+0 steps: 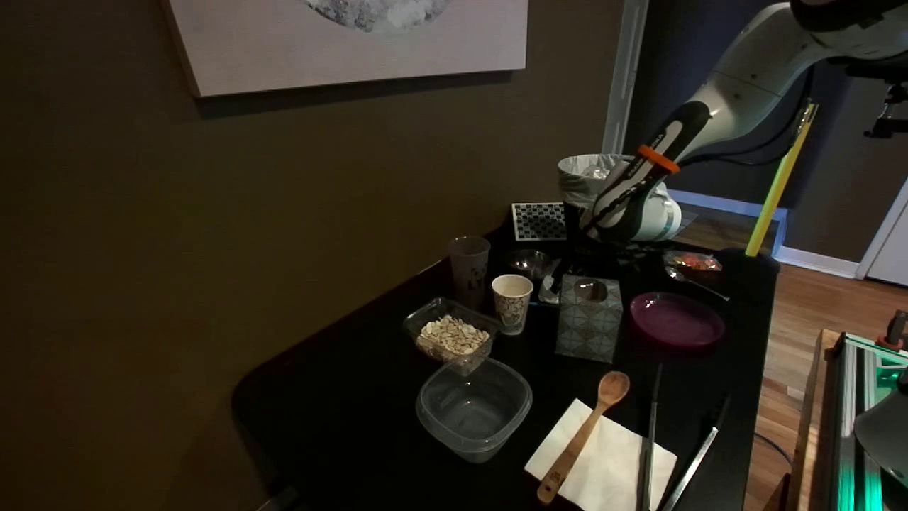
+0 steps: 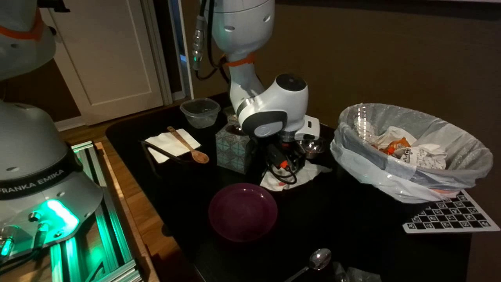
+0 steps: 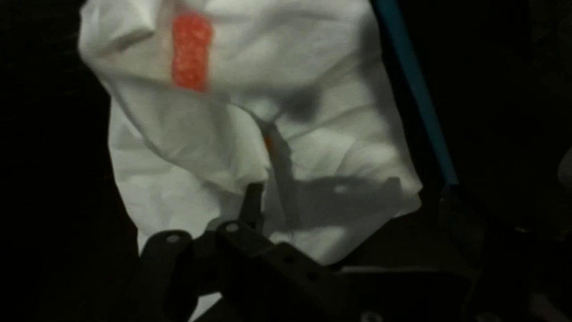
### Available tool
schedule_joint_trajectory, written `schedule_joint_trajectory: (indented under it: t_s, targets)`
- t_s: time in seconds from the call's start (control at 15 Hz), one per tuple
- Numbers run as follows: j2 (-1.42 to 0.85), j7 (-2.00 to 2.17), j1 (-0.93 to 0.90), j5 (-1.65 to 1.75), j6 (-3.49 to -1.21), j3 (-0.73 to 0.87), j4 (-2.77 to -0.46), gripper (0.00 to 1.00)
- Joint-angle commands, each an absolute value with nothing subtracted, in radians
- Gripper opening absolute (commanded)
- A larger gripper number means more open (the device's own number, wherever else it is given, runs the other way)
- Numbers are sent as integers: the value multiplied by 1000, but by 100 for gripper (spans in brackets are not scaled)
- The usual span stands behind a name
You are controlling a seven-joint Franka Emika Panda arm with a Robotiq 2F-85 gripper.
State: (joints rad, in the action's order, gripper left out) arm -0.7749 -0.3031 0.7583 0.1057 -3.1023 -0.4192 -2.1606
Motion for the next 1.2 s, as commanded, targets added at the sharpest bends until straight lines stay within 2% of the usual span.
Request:
schedule_joint_trajectory:
  t_s: [0.0,0.8,0.93,1.13]
  targets:
    - [-791,-317,714,104,-3043,-368,-2133,100]
    - [-788,-314,525,90,-2940,-181,-2084,100]
    - [-788,-314,493,84,-2930,-156,-2074,75]
    - [-786,-313,456,78,-2921,-123,-2067,49]
